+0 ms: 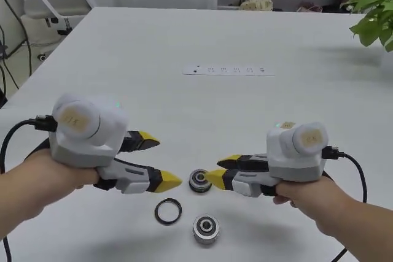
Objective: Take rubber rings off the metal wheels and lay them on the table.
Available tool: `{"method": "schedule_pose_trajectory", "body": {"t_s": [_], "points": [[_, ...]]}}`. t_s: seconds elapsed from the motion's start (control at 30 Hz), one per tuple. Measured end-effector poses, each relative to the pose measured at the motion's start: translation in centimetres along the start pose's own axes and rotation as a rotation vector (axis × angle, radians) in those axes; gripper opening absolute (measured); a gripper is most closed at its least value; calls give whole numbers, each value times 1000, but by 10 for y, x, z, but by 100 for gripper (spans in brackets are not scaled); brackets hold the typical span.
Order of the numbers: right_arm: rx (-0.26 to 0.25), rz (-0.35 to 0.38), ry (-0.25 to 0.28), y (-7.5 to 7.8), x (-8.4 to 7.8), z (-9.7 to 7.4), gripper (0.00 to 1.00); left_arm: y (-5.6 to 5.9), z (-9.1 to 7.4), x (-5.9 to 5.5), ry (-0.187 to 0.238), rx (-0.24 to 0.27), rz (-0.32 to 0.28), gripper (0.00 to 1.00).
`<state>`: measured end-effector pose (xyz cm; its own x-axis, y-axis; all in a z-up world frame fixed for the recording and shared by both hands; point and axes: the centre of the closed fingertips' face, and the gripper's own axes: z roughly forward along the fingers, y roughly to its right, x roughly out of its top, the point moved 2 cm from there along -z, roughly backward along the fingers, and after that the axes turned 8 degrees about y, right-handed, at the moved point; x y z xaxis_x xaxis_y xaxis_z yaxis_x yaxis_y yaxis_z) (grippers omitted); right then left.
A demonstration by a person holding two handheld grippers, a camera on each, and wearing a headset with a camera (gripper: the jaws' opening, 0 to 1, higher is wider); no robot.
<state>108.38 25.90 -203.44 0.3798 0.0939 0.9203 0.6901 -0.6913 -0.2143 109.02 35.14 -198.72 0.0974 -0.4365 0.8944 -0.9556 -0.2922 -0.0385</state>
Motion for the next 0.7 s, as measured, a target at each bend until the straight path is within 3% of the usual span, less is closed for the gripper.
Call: {"method": "schedule_pose_trajectory", "body": {"t_s": [0.7], "points": [[37,-72,-75,-5,-18,3,26,2,29,-5,-20,-39,-25,47]]}}
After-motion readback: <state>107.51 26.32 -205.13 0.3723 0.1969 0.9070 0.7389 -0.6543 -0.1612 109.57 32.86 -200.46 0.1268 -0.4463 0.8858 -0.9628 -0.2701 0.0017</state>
